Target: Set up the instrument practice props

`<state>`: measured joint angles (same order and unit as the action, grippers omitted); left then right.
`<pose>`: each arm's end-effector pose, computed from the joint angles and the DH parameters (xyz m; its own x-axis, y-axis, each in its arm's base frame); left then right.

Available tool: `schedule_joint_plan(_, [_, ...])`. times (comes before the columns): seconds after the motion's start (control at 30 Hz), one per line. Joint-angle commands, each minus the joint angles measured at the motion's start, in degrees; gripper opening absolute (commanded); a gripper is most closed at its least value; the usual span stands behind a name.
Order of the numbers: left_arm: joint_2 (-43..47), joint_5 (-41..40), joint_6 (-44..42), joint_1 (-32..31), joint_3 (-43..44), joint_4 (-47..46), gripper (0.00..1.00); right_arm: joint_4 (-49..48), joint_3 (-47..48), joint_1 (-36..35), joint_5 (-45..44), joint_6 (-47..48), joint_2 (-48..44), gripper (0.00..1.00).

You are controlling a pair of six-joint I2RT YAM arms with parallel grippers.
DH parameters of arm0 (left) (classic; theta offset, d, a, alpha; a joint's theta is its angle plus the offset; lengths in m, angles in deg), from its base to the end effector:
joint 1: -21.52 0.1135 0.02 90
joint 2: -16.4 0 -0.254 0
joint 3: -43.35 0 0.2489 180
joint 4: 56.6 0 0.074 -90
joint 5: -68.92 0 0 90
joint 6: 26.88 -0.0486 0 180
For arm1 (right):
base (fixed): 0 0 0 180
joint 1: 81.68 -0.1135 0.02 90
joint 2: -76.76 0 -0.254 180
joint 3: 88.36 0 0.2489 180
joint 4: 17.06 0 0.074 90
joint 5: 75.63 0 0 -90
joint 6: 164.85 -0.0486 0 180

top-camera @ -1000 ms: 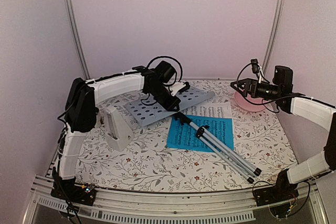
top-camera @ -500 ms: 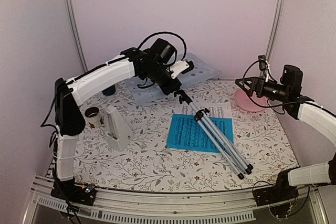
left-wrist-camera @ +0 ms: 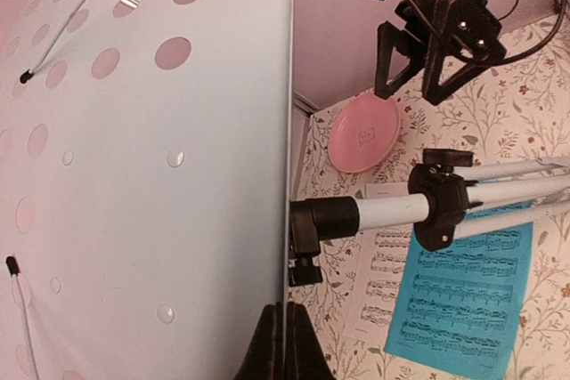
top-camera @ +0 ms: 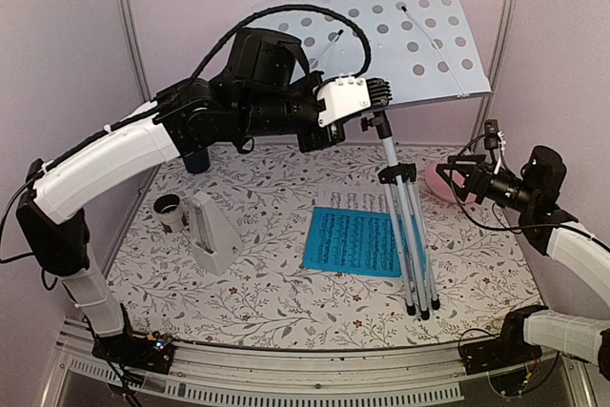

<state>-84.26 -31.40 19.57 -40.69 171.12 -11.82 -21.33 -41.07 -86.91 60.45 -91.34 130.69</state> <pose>0.1963 -0.3539 0.4396 0.4423 0.6147 -0.6531 0.6706 0.2569 0.6959 0.2212 0.0554 0.2856 -0.2609 0.1738 -0.9496 -0.7362 0.6005 0.3122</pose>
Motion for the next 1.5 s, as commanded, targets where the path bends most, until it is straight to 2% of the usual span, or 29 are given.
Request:
schedule_joint_plan(0.0, [6.7,-5.1,-9.5,-1.7,-3.0,-25.6,0.0,-17.1,-8.3,-0.5,3.5,-5.2,-2.4,0.9])
schedule_joint_plan(0.1, [8.7,-3.9,-12.5,-2.3,-6.9,-30.8,0.0,-27.2,-11.6,-0.5,7.4,-9.5,-0.6,0.85])
schedule_joint_plan(0.23, [10.6,-2.4,-13.9,-2.4,-9.3,-33.6,0.0,-28.2,-9.5,-0.6,13.0,-11.1,2.4,0.83])
schedule_joint_plan(0.37, [13.3,1.2,-15.2,-2.4,-12.8,-37.9,0.0,-28.7,-9.3,-0.5,13.0,-11.7,2.9,0.83])
schedule_joint_plan(0.5, [15.5,5.7,-16.1,-1.8,-15.0,-40.5,0.0,-35.0,-7.2,-0.6,16.4,-13.6,6.1,0.81])
schedule_joint_plan(0.67, [18.0,13.5,-15.7,-0.1,-18.3,-44.6,0.0,-52.7,-2.8,-1.8,21.9,-26.7,13.1,0.77])
schedule_joint_plan(0.83, [19.3,19.0,-15.7,0.2,-19.8,-45.8,0.0,-60.3,3.0,-7.1,24.5,-37.1,18.9,0.73])
schedule_joint_plan(1.03, [20.4,23.7,-16.1,0.8,-21.3,-46.8,0.0,-54.4,8.6,-12.3,26.1,-37.9,20.3,0.68])
schedule_joint_plan(1.13, [20.3,25.0,-16.7,0.8,-21.8,-46.9,0.0,-44.6,11.3,-13.7,25.0,-34.2,18.5,0.67])
schedule_joint_plan(1.3, [20.2,26.5,-17.9,1.1,-22.5,-47.1,0.0,-24.2,16.9,-18.6,23.4,-20.9,16.5,0.66])
schedule_joint_plan(1.47, [20.0,27.5,-18.7,1.3,-22.9,-48.0,0.0,-22.2,17.5,-20.5,23.4,-20.6,17.1,0.61])
